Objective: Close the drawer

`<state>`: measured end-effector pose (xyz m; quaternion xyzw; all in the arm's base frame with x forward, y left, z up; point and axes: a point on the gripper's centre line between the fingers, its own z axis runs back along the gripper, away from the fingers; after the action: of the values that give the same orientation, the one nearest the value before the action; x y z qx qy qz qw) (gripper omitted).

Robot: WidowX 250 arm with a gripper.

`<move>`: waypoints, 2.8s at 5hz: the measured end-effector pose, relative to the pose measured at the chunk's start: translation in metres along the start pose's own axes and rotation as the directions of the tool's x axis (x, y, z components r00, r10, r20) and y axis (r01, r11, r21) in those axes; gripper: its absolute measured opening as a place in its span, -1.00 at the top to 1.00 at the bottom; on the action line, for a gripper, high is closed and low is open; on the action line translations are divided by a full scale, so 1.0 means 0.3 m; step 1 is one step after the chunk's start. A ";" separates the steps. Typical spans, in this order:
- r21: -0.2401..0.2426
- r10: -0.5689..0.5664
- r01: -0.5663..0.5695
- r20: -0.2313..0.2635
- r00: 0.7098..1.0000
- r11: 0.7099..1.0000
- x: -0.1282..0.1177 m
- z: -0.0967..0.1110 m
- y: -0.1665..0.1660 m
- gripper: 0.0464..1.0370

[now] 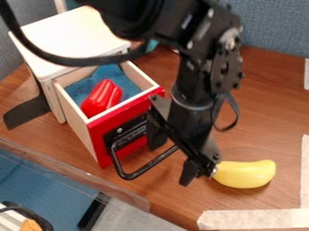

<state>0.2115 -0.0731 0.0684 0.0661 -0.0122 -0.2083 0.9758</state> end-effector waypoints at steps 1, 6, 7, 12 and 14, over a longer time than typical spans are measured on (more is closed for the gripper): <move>-0.017 -0.021 0.020 -0.010 1.000 1.000 -0.011 -0.025 -0.031 -0.92; -0.185 0.028 -0.040 -0.069 0.997 0.982 -0.045 -0.134 0.011 -0.92; -0.189 0.081 -0.097 -0.090 0.993 0.977 -0.071 -0.149 0.060 -0.92; -0.152 0.272 -0.285 -0.101 0.957 0.947 -0.141 -0.142 0.321 -0.92; -0.109 0.265 -0.276 -0.105 0.959 0.955 -0.133 -0.121 0.359 -0.92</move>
<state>0.2207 0.0451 0.0471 0.0132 0.0353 -0.0701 0.9968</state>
